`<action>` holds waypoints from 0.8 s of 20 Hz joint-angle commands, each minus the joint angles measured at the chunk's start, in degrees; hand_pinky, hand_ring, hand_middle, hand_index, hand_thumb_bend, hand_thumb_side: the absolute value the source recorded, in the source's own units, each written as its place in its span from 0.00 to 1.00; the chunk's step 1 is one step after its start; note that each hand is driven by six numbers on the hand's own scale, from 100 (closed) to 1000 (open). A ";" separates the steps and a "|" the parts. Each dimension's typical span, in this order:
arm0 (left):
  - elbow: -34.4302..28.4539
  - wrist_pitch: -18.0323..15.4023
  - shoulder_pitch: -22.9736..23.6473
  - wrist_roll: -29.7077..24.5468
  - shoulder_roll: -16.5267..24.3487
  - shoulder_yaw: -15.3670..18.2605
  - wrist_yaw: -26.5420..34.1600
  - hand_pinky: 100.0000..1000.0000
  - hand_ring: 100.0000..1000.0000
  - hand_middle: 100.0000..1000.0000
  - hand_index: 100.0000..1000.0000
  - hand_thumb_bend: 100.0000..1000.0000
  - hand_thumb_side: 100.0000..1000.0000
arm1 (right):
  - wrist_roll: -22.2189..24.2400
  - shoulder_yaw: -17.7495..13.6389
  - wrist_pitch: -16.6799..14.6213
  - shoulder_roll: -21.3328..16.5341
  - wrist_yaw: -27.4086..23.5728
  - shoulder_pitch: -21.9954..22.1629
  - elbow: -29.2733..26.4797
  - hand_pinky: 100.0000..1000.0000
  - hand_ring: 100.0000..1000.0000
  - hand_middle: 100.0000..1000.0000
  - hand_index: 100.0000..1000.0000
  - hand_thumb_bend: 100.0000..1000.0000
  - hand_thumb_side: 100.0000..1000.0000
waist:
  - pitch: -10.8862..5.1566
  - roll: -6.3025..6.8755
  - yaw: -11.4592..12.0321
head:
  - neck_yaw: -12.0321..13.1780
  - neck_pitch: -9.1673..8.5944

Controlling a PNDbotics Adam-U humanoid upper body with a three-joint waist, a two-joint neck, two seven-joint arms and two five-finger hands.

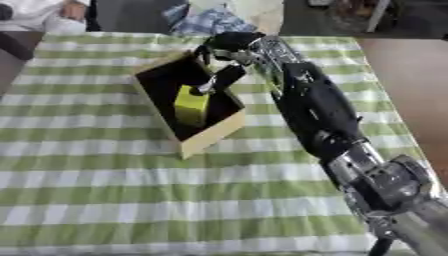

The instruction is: Pick up objects on the table and place them in the box.

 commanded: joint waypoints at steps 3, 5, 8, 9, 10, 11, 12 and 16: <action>-0.81 -0.17 -0.56 0.09 0.33 0.61 0.18 0.57 0.78 0.72 0.76 0.00 0.54 | -0.99 -0.73 1.37 -2.39 -1.40 -1.76 -7.16 1.00 0.79 0.61 0.87 0.22 0.73 | -1.26 0.28 -0.44 | 0.43 0.37; -0.81 -0.23 -0.59 0.34 0.38 0.69 0.19 0.57 0.78 0.72 0.76 0.00 0.54 | -1.82 -0.76 2.30 -3.71 -2.65 -1.54 -10.62 1.00 0.77 0.60 0.88 0.13 0.79 | -1.38 0.30 -0.70 | 0.77 0.37; -0.81 -0.45 -0.62 0.83 0.63 0.89 0.12 0.57 0.78 0.72 0.76 0.00 0.55 | -3.62 -0.73 3.56 -6.99 -6.07 -0.54 -16.85 0.98 0.74 0.61 0.86 0.00 0.94 | -1.51 0.35 -1.17 | 1.72 0.37; -0.81 -0.52 -0.62 1.00 0.72 0.97 0.06 0.57 0.78 0.72 0.76 0.00 0.55 | -4.44 -0.93 4.16 -8.29 -7.14 -0.09 -18.83 0.97 0.73 0.61 0.86 0.00 0.97 | -1.53 0.38 -1.37 | 2.08 0.37; -0.81 -0.58 -0.63 1.16 0.79 1.04 0.01 0.57 0.78 0.72 0.76 0.00 0.54 | -5.28 -1.15 4.80 -9.54 -8.17 0.48 -20.68 0.95 0.72 0.60 0.85 0.00 0.98 | -1.55 0.42 -1.55 | 2.41 0.37; -0.81 -0.64 -0.65 1.36 0.84 1.12 -0.04 0.57 0.78 0.72 0.76 0.00 0.54 | -6.18 -1.53 5.56 -10.84 -8.98 1.11 -22.43 0.93 0.71 0.60 0.85 0.00 1.00 | -1.56 0.47 -1.73 | 2.75 0.37; -0.81 -0.71 -0.71 1.56 0.88 1.20 -0.07 0.58 0.78 0.72 0.76 0.00 0.54 | -7.18 -1.90 6.36 -12.02 -9.62 1.84 -24.24 0.90 0.70 0.59 0.85 0.00 1.00 | -1.55 0.51 -1.87 | 3.02 0.37; -0.81 -1.19 -1.06 2.66 1.19 1.52 -0.11 0.58 0.78 0.72 0.76 0.00 0.54 | -11.32 -4.43 9.50 -17.13 -14.19 6.50 -32.38 0.86 0.69 0.60 0.85 0.00 1.00 | -1.37 0.76 -2.52 | 4.42 0.37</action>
